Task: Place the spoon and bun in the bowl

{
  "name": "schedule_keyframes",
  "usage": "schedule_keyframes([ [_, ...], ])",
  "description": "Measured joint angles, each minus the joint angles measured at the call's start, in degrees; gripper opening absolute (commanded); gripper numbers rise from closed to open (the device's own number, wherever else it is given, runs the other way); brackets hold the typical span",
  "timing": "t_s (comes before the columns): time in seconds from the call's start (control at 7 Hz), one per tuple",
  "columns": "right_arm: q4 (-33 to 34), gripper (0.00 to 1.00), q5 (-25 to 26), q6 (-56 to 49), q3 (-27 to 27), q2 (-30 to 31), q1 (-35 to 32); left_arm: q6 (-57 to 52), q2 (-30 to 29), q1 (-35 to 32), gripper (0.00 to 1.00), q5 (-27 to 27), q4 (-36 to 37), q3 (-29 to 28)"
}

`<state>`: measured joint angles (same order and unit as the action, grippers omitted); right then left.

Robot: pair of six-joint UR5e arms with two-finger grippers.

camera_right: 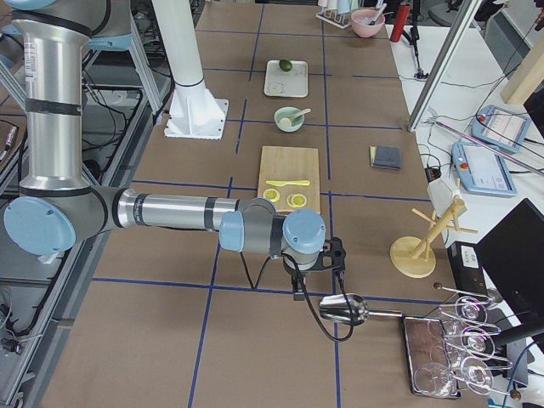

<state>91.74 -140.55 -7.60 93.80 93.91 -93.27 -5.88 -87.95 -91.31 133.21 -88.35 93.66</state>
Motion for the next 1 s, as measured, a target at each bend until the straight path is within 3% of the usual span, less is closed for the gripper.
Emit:
schedule_keyframes([
  [1.0,-0.14,1.0,-0.13,0.04,0.54,-0.23,-0.06,-0.01,-0.21,-0.61,1.0,0.05,-0.06,0.29],
])
